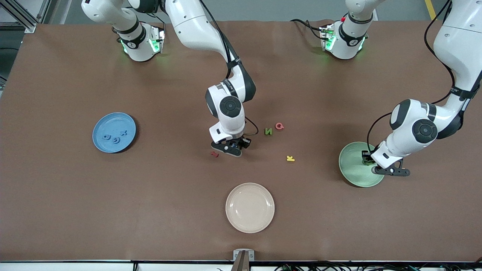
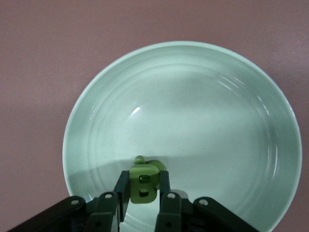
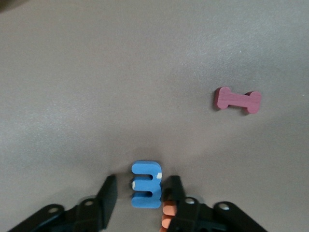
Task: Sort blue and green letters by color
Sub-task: 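Grasp the blue 3 among the letters with the right gripper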
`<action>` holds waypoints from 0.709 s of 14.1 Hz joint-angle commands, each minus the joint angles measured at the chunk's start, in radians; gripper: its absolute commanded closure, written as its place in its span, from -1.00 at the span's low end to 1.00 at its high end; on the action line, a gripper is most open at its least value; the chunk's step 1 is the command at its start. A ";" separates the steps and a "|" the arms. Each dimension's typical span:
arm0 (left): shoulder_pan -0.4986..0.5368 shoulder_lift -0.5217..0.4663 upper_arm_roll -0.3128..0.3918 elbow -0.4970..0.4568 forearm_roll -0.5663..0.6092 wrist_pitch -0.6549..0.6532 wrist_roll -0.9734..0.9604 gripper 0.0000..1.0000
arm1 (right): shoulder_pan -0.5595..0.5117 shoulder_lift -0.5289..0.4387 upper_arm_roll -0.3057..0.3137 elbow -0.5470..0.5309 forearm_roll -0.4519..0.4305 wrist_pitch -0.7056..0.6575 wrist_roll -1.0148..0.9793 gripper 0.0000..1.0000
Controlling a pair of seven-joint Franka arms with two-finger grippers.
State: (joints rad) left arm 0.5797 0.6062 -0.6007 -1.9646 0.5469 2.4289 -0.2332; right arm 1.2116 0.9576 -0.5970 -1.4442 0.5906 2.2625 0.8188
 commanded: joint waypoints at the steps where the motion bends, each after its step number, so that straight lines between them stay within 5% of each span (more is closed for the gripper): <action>1: 0.012 0.001 -0.007 -0.008 0.016 0.016 0.008 0.77 | -0.027 0.021 0.025 0.033 0.009 -0.001 0.017 0.82; 4: 0.012 0.006 -0.007 -0.008 0.015 0.016 0.003 0.45 | -0.038 0.018 0.025 0.033 0.008 -0.004 0.031 0.99; 6: 0.008 0.007 -0.007 -0.007 0.015 0.016 -0.012 -0.67 | -0.046 0.010 0.023 0.035 0.002 -0.017 0.026 1.00; 7: 0.011 0.006 -0.007 -0.007 0.016 0.016 -0.009 -1.00 | -0.049 0.004 0.022 0.035 0.000 -0.026 0.022 0.99; 10: 0.008 -0.005 -0.007 -0.005 0.015 0.013 -0.006 -1.00 | -0.075 -0.016 0.019 0.033 -0.020 -0.067 -0.016 1.00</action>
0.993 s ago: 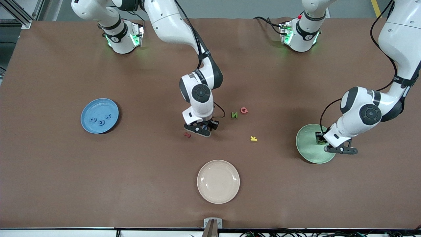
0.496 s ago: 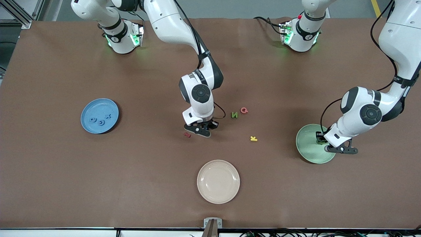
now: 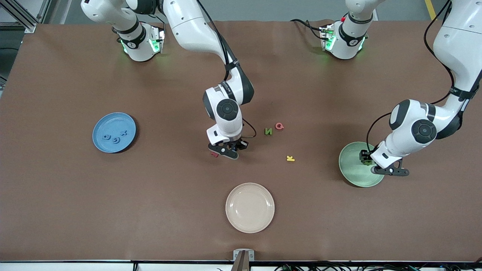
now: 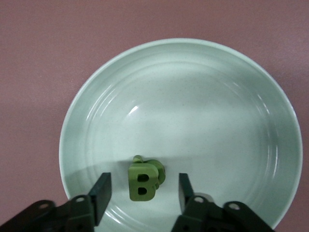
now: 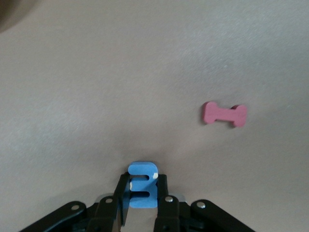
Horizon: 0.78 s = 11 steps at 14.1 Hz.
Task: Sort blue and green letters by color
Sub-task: 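Carry the blue 3 onto the blue plate and open the right gripper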
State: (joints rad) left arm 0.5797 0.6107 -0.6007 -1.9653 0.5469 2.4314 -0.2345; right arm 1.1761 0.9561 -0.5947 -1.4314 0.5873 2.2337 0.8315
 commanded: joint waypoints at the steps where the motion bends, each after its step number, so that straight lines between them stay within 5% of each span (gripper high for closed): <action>1: 0.006 -0.017 -0.011 -0.003 0.015 0.006 -0.009 -1.00 | -0.053 -0.031 0.013 0.006 -0.027 -0.063 -0.096 0.99; 7: 0.003 -0.091 -0.111 0.005 0.015 -0.034 -0.052 -1.00 | -0.047 -0.201 -0.186 -0.185 -0.027 -0.265 -0.496 1.00; 11: 0.000 -0.106 -0.206 0.005 0.015 -0.074 -0.101 -1.00 | -0.018 -0.382 -0.350 -0.452 -0.027 -0.220 -0.837 0.99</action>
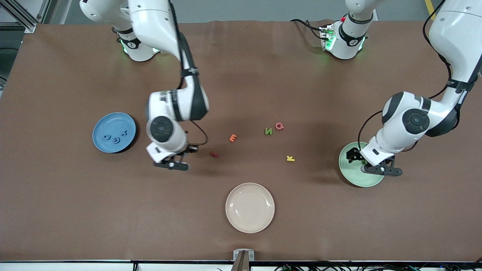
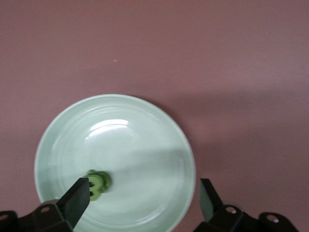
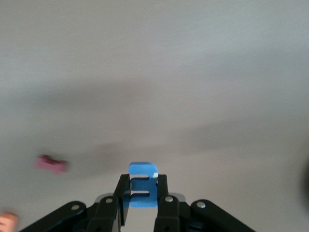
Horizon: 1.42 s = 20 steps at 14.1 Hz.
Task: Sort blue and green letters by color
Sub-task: 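Carry the blue 3 onto the blue plate and open the right gripper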
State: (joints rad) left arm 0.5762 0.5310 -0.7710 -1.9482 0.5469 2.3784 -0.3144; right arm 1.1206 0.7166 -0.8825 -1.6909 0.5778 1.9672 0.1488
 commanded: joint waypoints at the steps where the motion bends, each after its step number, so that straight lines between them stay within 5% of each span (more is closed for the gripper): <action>1: 0.001 -0.026 -0.054 -0.015 0.014 -0.021 -0.022 -1.00 | 0.059 -0.169 -0.123 -0.254 -0.019 0.070 -0.248 0.99; 5: -0.099 -0.023 -0.077 -0.023 0.014 -0.021 -0.038 -1.00 | 0.151 -0.187 -0.360 -0.444 -0.010 0.139 -0.587 0.99; 12: -0.343 0.040 -0.071 -0.012 0.083 -0.015 -0.449 -1.00 | 0.143 -0.204 -0.472 -0.582 0.007 0.185 -0.824 0.93; 14: -0.393 0.069 -0.070 -0.012 0.139 -0.010 -0.564 -0.98 | 0.142 -0.203 -0.475 -0.592 0.008 0.182 -0.825 0.34; 15: -0.413 0.086 -0.070 -0.011 0.168 -0.011 -0.628 -0.95 | 0.139 -0.203 -0.477 -0.592 0.008 0.177 -0.825 -0.61; 16: -0.429 0.104 -0.070 -0.009 0.189 -0.010 -0.685 -0.87 | 0.139 -0.203 -0.477 -0.592 0.008 0.176 -0.825 -0.99; 20: -0.502 0.165 -0.062 0.026 0.209 -0.010 -0.865 -0.69 | 0.139 -0.201 -0.477 -0.587 0.010 0.174 -0.824 -1.00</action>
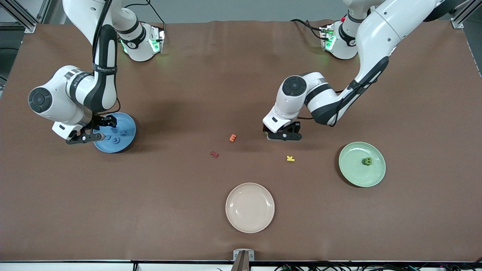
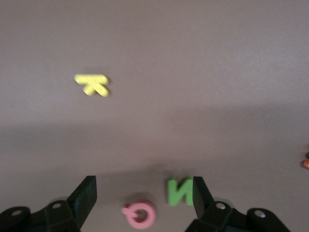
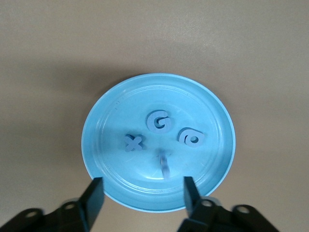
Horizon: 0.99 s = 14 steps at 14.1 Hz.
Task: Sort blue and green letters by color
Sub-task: 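Grasp the green N with the left gripper while the right arm retracts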
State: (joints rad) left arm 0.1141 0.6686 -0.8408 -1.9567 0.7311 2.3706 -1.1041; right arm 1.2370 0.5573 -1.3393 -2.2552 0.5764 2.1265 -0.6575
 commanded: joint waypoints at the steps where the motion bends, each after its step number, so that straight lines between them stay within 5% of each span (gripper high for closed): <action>1: -0.074 0.034 0.035 0.039 0.025 -0.004 -0.112 -0.66 | 0.022 -0.042 -0.020 -0.021 0.011 0.015 -0.017 -1.00; 5: -0.217 0.037 0.161 0.067 0.025 -0.002 -0.171 -0.38 | 0.021 -0.039 -0.020 0.012 0.013 0.015 -0.005 -1.00; 14: -0.225 0.084 0.166 0.073 0.027 0.025 -0.149 -0.03 | -0.154 -0.023 0.000 0.313 0.010 -0.193 0.018 -1.00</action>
State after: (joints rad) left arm -0.1069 0.7376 -0.6762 -1.8945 0.7330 2.3861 -1.2557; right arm 1.1224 0.5563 -1.3504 -2.0025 0.5825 1.9781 -0.6517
